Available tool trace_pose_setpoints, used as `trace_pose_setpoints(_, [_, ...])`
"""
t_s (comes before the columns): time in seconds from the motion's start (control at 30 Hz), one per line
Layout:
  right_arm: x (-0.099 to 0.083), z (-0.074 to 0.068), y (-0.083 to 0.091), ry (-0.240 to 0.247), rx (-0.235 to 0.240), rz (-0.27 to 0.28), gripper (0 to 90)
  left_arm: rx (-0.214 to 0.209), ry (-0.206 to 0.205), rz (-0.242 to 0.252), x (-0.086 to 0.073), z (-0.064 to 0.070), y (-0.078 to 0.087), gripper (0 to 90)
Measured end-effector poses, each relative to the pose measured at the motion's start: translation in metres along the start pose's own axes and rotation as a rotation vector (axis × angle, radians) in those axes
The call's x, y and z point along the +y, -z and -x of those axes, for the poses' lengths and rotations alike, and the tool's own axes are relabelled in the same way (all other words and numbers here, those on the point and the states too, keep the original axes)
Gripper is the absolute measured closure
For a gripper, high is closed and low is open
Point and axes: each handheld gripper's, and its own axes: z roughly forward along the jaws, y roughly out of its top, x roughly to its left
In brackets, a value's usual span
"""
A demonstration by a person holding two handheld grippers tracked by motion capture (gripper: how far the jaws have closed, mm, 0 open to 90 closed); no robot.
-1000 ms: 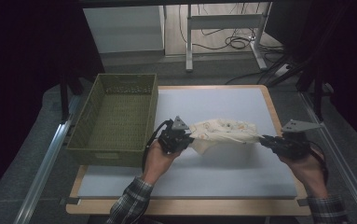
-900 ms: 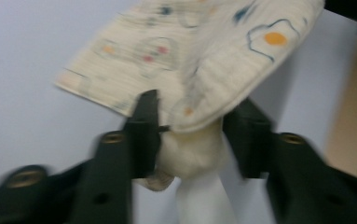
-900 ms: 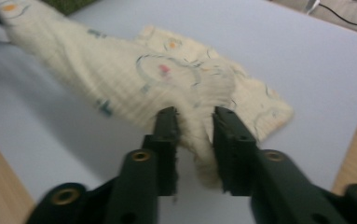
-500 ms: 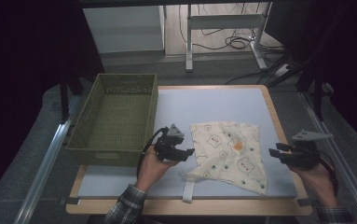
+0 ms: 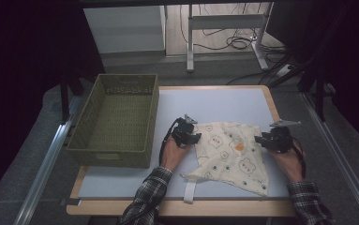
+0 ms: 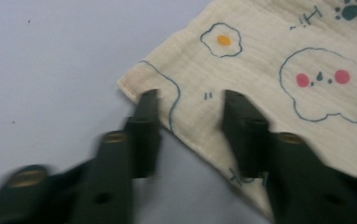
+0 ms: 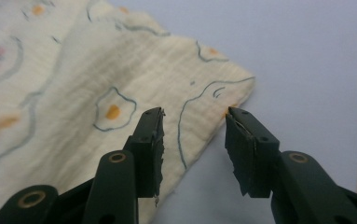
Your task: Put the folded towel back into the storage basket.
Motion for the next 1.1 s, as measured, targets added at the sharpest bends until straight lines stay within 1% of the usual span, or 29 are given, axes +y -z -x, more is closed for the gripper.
trace_pose_setpoints(0.03, [0.0, 0.0, 0.0, 0.0, 0.0, 0.0, 60.6, 0.0, 0.0, 0.0, 0.0, 0.0, 0.0, 76.2])
trace_pose_setpoints(0.07, [-0.001, -0.002, -0.002, 0.008, -0.015, 0.001, 71.7, -0.026, 0.001, -0.002, 0.0, -0.001, 0.0, 76.2])
trace_pose_setpoints(0.1, [0.0, -0.004, -0.004, -0.02, 0.009, 0.012, 87.0, -0.029, -0.025, -0.013, 0.002, 0.0, 0.0, 87.7])
trace_pose_setpoints(0.13, [0.001, -0.005, -0.004, -0.017, 0.008, 0.008, 87.7, -0.029, -0.025, -0.013, 0.002, 0.0, 0.0, 88.3])
trace_pose_setpoints(0.17, [0.001, -0.005, -0.004, -0.017, 0.008, 0.008, 87.7, -0.001, -0.046, -0.029, 0.005, 0.0, 0.002, 88.3])
trace_pose_setpoints(0.2, [0.007, -0.009, -0.005, 0.02, -0.034, -0.004, 88.2, 0.065, -0.07, -0.007, 0.012, -0.005, 0.009, 88.6])
trace_pose_setpoints(0.23, [0.007, -0.009, -0.005, 0.02, -0.034, -0.004, 88.2, 0.065, -0.07, -0.007, 0.012, -0.005, 0.009, 88.5])
trace_pose_setpoints(0.27, [0.016, -0.009, -0.004, 0.028, -0.051, 0.022, 88.1, 0.101, -0.041, 0.025, 0.023, -0.015, 0.019, 88.5])
trace_pose_setpoints(0.3, [0.016, -0.009, -0.004, 0.028, -0.051, 0.022, 88.1, 0.101, -0.041, 0.025, 0.023, -0.015, 0.019, 88.4])
trace_pose_setpoints(0.33, [0.02, -0.009, -0.003, 0.027, -0.054, 0.035, 88.0, 0.138, -0.041, 0.041, 0.028, -0.019, 0.023, 88.4])
trace_pose_setpoints(0.37, [0.025, -0.007, -0.002, 0.02, -0.055, 0.052, 87.6, 0.162, -0.046, 0.034, 0.033, -0.024, 0.024, 87.9])
trace_pose_setpoints(0.4, [0.033, -0.002, -0.01, -0.016, -0.021, 0.037, 83.1, 0.156, -0.037, -0.024, 0.036, -0.029, 0.017, 82.3])
trace_pose_setpoints(0.43, [0.033, -0.002, -0.01, -0.016, -0.021, 0.037, 83.1, 0.156, -0.037, -0.024, 0.036, -0.029, 0.017, 75.4])
trace_pose_setpoints(0.47, [0.033, -0.001, -0.018, 0.005, -0.04, -0.005, 73.7, 0.199, -0.047, -0.039, 0.036, -0.029, 0.013, 68.5])
trace_pose_setpoints(0.5, [0.033, -0.001, -0.018, 0.005, -0.04, -0.005, 73.7, 0.199, -0.047, -0.039, 0.036, -0.029, 0.013, 66.0])
trace_pose_setpoints(0.53, [0.033, 0.003, -0.017, -0.003, -0.041, 0.008, 68.5, 0.193, -0.021, -0.022, 0.036, -0.033, 0.014, 62.0])
trace_pose_setpoints(0.57, [0.034, 0.005, -0.016, -0.014, -0.038, 0.019, 65.9, 0.193, -0.021, -0.022, 0.036, -0.033, 0.014, 58.9])
trace_pose_setpoints(0.6, [0.035, 0.009, -0.014, -0.022, -0.042, 0.029, 63.5, 0.217, 0.001, -0.014, 0.038, -0.039, 0.015, 56.5])
trace_pose_setpoints(0.63, [0.035, 0.009, -0.014, -0.022, -0.042, 0.029, 63.5, 0.217, 0.001, -0.014, 0.038, -0.039, 0.015, 55.4])
trace_pose_setpoints(0.67, [0.038, 0.015, -0.014, -0.025, -0.061, 0.036, 61.6, 0.217, 0.031, -0.006, 0.041, -0.045, 0.014, 55.3])
trace_pose_setpoints(0.7, [0.038, 0.015, -0.014, -0.025, -0.061, 0.036, 61.6, 0.217, 0.031, -0.006, 0.041, -0.045, 0.014, 55.6])
trace_pose_setpoints(0.73, [0.04, 0.017, -0.014, -0.026, -0.065, 0.039, 61.4, 0.219, 0.042, 0.003, 0.043, -0.048, 0.012, 55.6])
trace_pose_setpoints(0.87, [0.047, 0.024, -0.022, -0.038, -0.047, 0.056, 62.1, 0.216, 0.052, 0.01, 0.044, -0.055, 0.003, 57.3])
trace_pose_setpoints(0.9, [0.05, 0.027, -0.028, -0.03, -0.047, 0.058, 63.7, 0.171, 0.09, 0.025, 0.043, -0.061, -0.003, 57.6])
trace_pose_setpoints(0.93, [0.05, 0.027, -0.028, -0.03, -0.047, 0.058, 63.7, 0.171, 0.09, 0.025, 0.043, -0.061, -0.003, 57.5])
trace_pose_setpoints(0.97, [0.051, 0.029, -0.03, -0.031, -0.044, 0.055, 64.9, 0.168, 0.1, 0.026, 0.043, -0.064, -0.006, 57.5])
trace_pose_setpoints(1.03, [0.052, 0.033, -0.036, -0.042, -0.044, 0.059, 67.3, 0.127, 0.099, 0.045, 0.041, -0.066, -0.011, 56.6])
trace_pose_setpoints(1.07, [0.052, 0.037, -0.04, -0.054, -0.035, 0.061, 67.4, 0.13, 0.089, 0.044, 0.039, -0.066, -0.016, 55.1])
trace_pose_setpoints(1.1, [0.052, 0.038, -0.041, -0.059, -0.03, 0.062, 67.4, 0.13, 0.089, 0.044, 0.039, -0.066, -0.016, 53.9])
